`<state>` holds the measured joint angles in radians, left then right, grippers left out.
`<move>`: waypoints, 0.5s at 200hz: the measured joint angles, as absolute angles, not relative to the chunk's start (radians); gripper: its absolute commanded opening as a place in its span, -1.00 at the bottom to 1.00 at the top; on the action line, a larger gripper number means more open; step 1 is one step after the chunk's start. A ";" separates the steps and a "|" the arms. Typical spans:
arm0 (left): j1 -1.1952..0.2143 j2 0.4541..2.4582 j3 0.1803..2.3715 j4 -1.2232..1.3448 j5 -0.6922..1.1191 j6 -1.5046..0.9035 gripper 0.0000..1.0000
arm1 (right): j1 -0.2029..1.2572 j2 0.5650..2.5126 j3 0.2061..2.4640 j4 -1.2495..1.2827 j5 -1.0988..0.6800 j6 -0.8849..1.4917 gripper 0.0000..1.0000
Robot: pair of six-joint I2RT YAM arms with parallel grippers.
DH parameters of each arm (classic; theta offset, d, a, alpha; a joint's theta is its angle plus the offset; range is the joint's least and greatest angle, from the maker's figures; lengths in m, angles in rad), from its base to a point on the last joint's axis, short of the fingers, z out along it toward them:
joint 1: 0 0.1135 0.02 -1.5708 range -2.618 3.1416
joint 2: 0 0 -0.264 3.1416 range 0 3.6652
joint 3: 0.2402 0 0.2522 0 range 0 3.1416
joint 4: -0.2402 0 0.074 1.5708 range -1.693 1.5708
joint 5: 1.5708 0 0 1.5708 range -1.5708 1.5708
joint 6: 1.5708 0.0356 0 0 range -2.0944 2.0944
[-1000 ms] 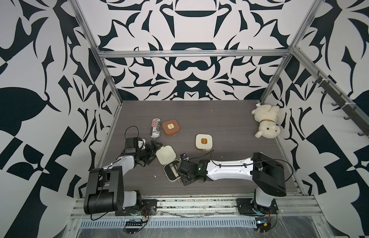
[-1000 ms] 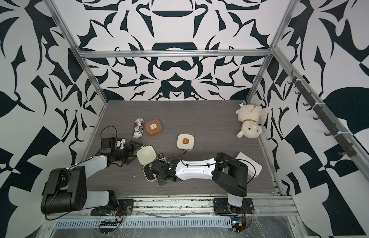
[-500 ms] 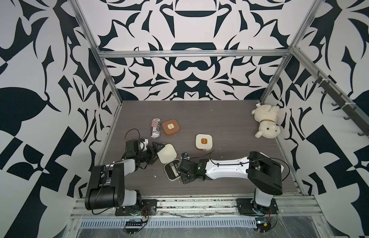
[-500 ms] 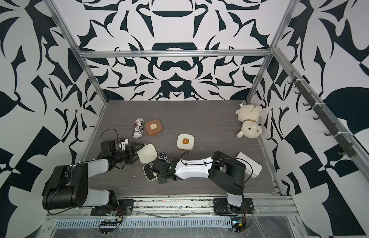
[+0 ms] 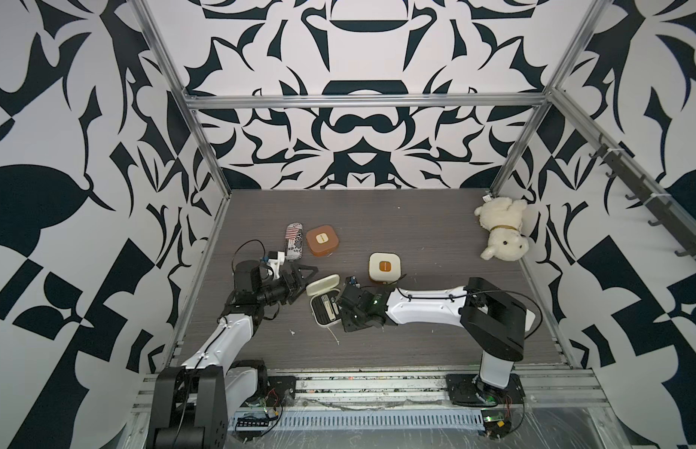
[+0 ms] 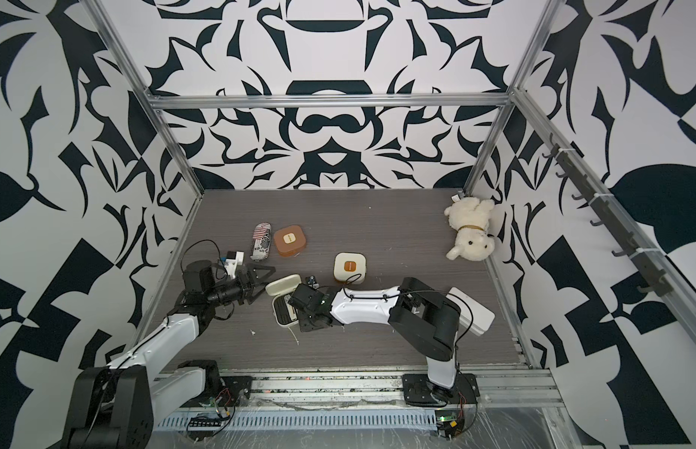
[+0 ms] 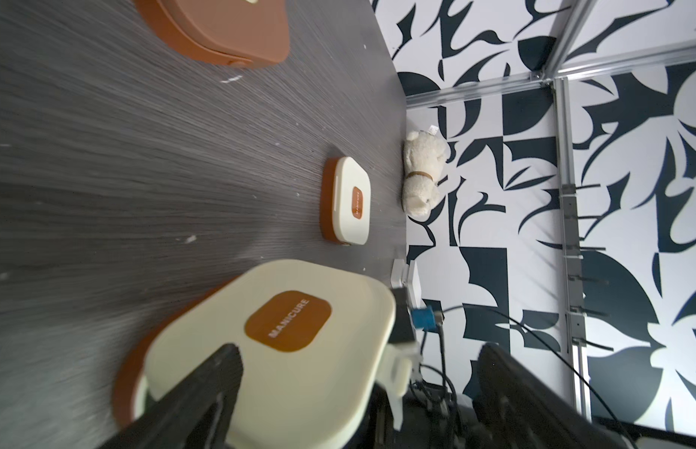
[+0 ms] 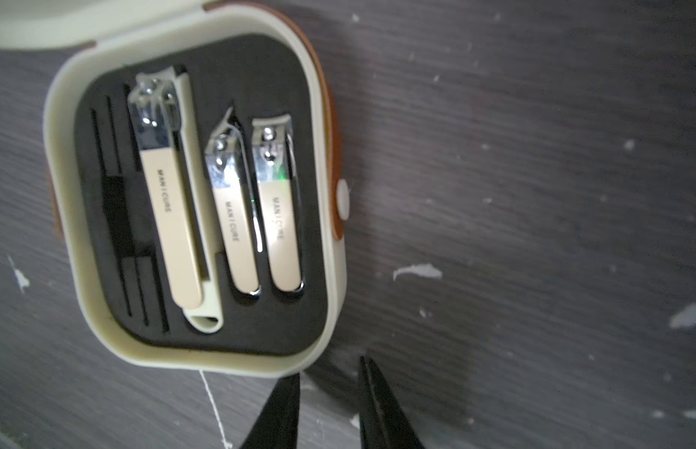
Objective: Organize nail clipper sets
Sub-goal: Close the storage box at the center of the board.
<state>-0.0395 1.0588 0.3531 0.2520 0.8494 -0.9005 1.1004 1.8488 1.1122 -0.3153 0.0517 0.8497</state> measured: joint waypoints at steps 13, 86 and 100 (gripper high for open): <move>-0.062 1.040 0.353 0.249 0.854 -0.910 0.98 | 1.076 1.865 1.133 -0.312 0.039 0.841 -0.39; -0.153 1.070 0.353 0.185 0.788 -0.918 0.61 | 0.919 1.883 1.155 -0.270 -0.022 0.836 -0.40; -0.180 1.111 0.353 0.177 0.764 -0.917 0.50 | 0.913 1.869 1.155 -0.287 -0.014 0.836 -0.40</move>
<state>-0.1802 1.1114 0.3527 0.1772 0.7643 -0.9173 0.9131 1.8694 1.1553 -0.2867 -0.0139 0.8356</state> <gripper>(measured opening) 0.791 0.303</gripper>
